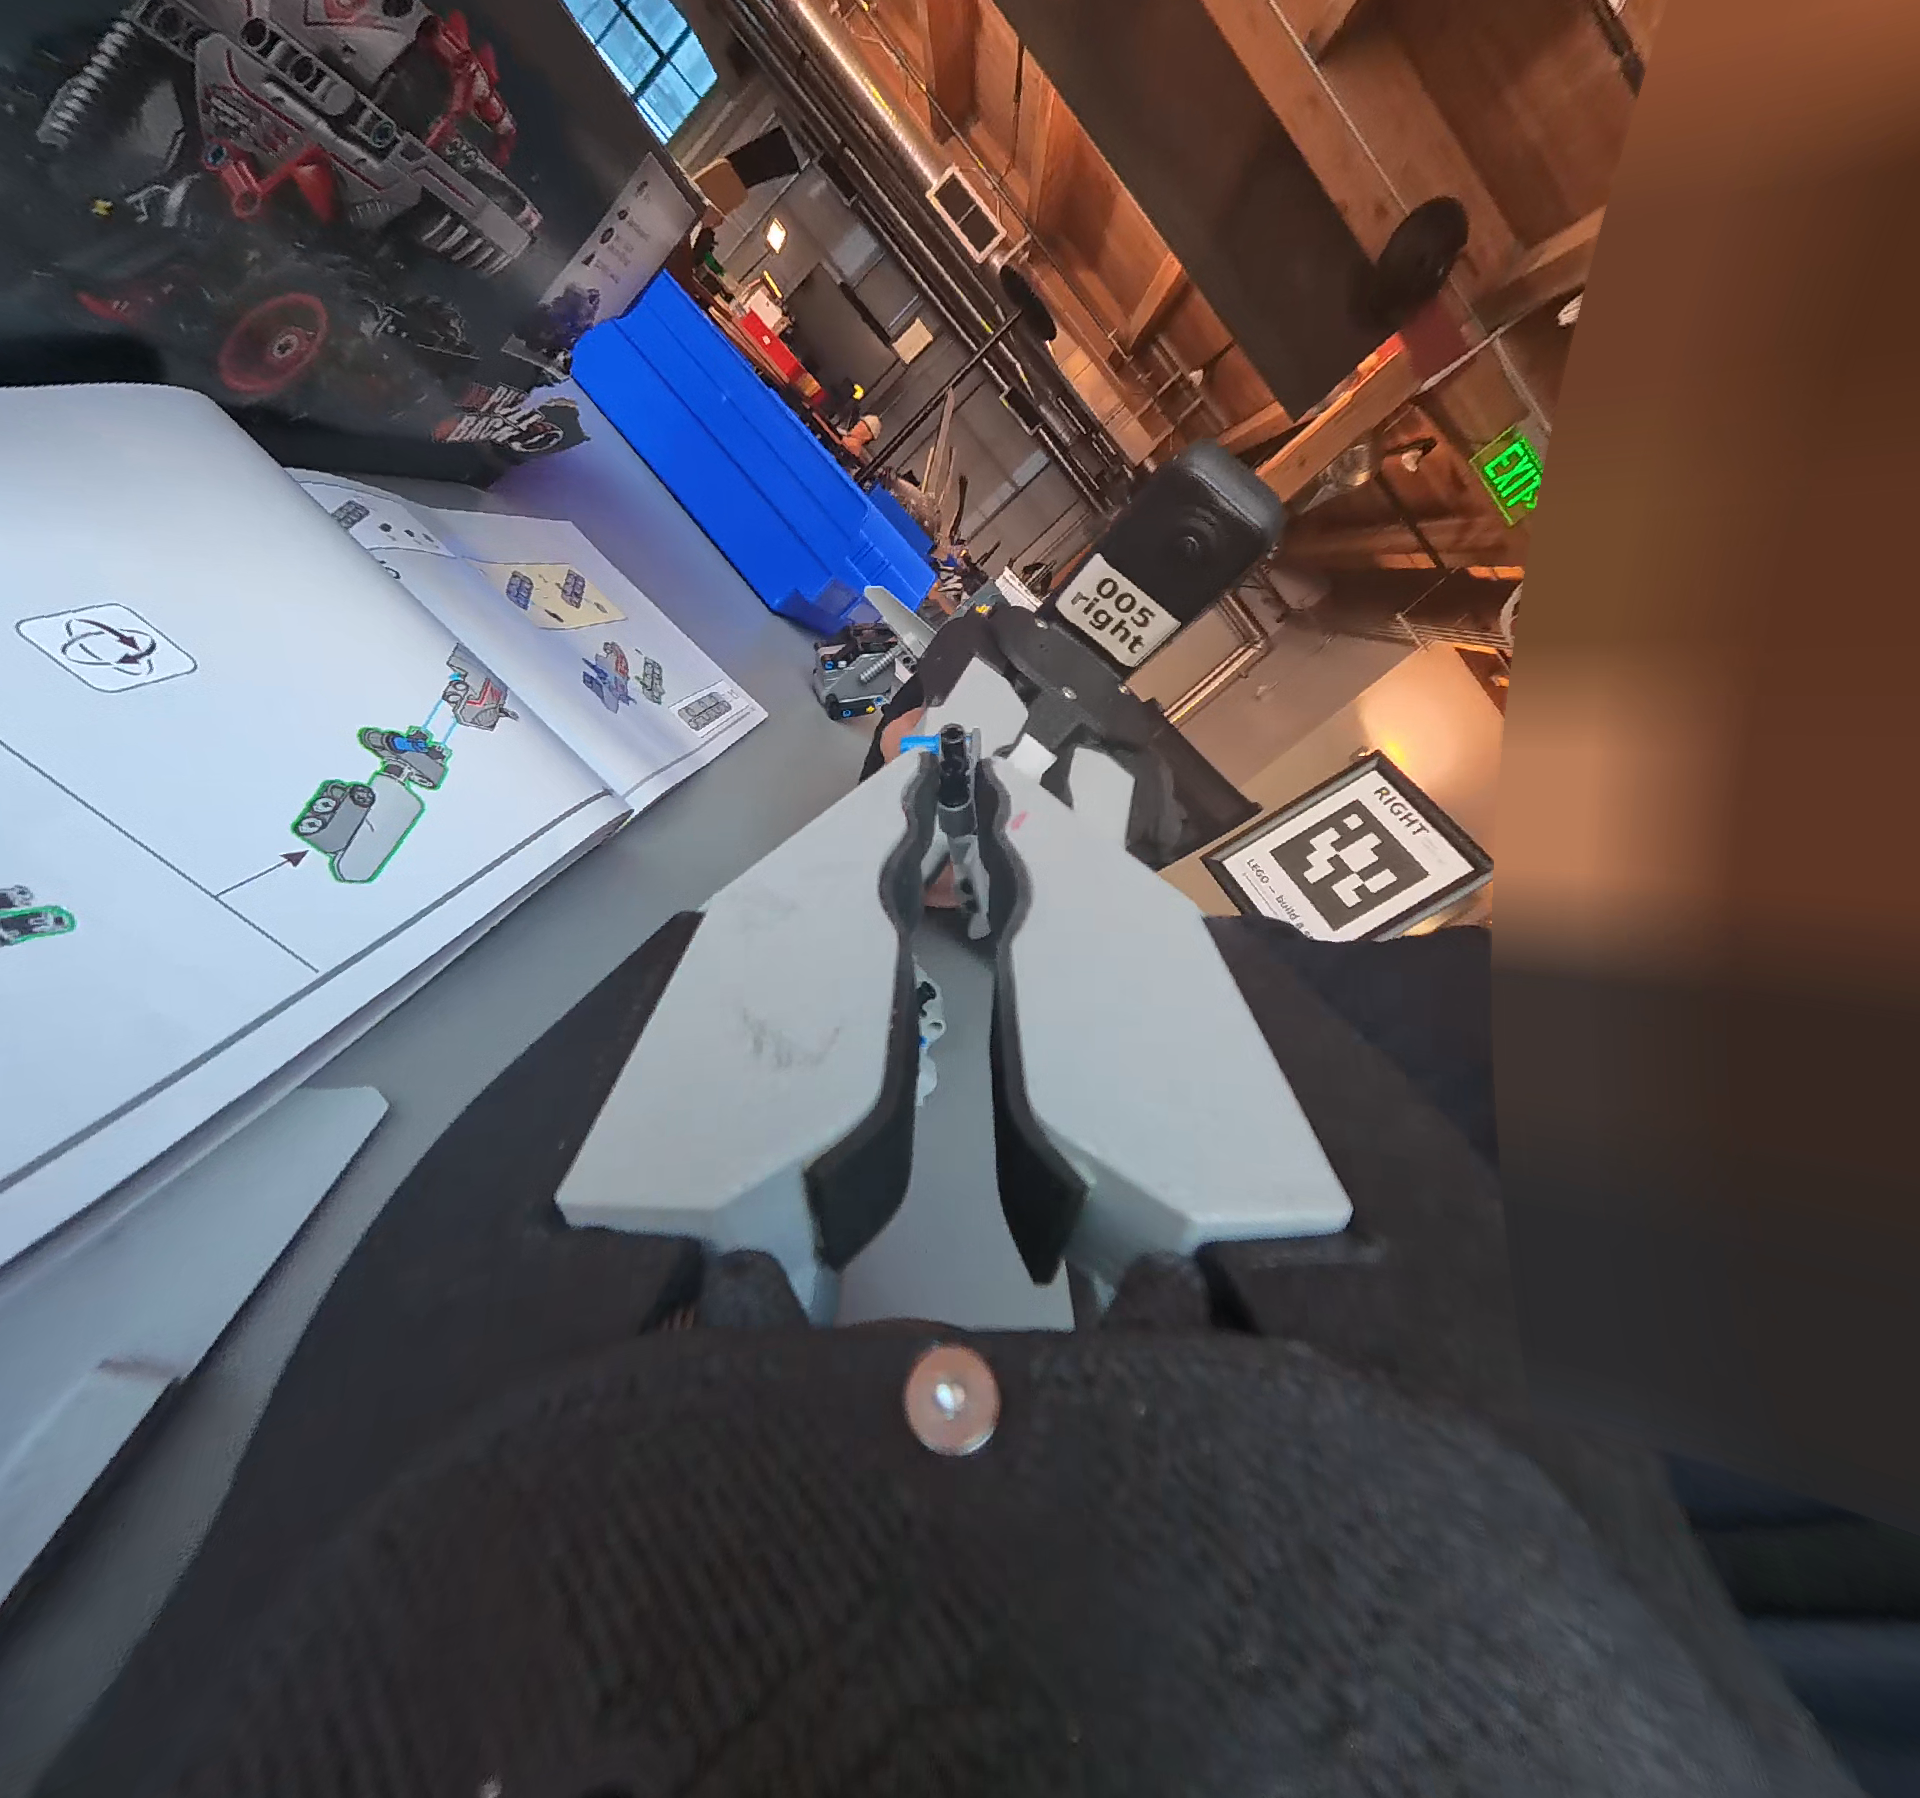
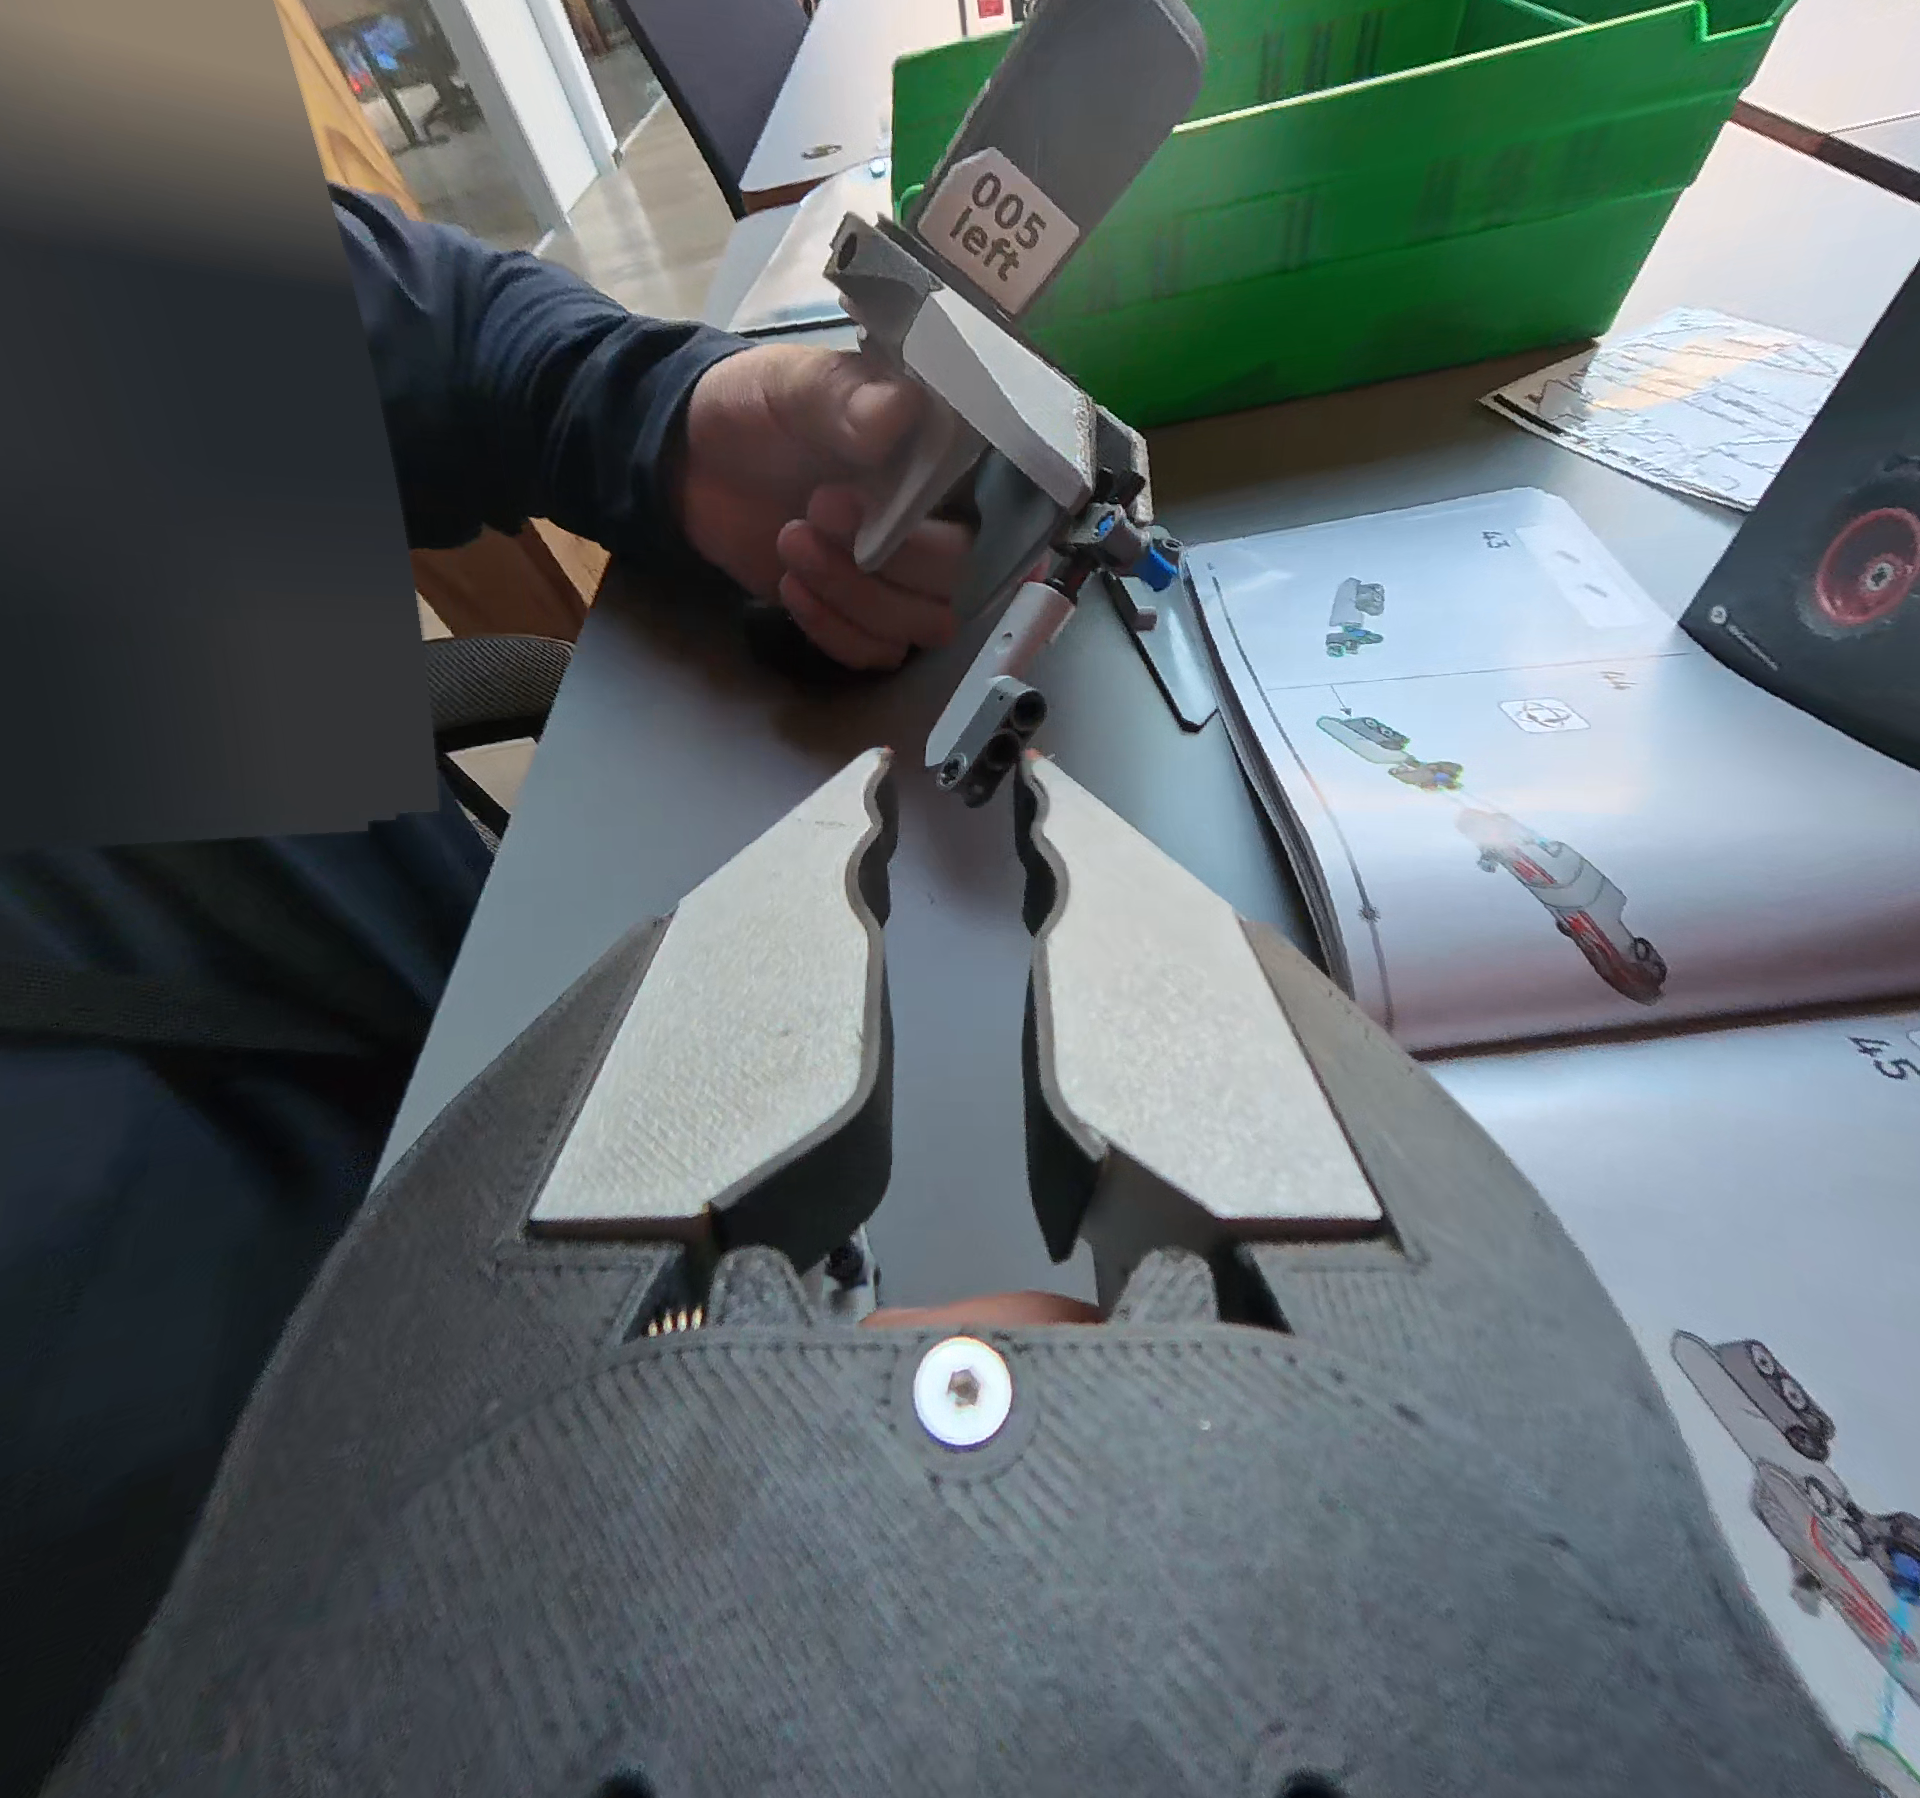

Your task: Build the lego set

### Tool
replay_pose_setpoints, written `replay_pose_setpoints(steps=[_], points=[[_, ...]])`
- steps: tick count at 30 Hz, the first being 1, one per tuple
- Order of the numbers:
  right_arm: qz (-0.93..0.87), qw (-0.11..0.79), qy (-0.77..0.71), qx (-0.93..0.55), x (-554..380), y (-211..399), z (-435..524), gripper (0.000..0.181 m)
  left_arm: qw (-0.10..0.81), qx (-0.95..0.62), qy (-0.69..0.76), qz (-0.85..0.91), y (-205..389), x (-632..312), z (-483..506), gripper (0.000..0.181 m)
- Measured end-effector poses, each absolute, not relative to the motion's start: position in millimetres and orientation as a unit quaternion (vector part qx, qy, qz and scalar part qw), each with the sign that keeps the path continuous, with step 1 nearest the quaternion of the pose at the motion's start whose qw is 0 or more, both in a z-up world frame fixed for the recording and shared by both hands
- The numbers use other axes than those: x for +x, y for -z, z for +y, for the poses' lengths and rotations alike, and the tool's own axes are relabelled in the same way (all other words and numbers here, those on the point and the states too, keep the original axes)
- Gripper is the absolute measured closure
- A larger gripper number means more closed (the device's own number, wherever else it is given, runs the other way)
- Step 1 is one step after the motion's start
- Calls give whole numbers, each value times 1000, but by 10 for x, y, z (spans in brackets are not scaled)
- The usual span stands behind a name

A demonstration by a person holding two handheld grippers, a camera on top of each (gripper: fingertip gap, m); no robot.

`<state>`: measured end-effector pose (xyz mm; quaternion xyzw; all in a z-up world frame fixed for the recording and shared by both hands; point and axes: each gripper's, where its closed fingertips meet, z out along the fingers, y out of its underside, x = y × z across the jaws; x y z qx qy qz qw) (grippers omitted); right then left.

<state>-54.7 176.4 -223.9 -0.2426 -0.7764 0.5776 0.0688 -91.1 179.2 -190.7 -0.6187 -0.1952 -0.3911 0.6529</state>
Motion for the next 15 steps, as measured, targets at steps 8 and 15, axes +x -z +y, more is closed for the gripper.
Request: replay_pose_setpoints(steps=[8, 15], points=[[-747, 11, -609, -267, -550, 2159, 1813, 169, 655, -621, 389, -185, 1898, -890, 1780, 176], [-704, -29, -648, -289, -603, 2042, 1990, 173, 648, -626, 394, -182, 1914, -870, 1777, 177]])
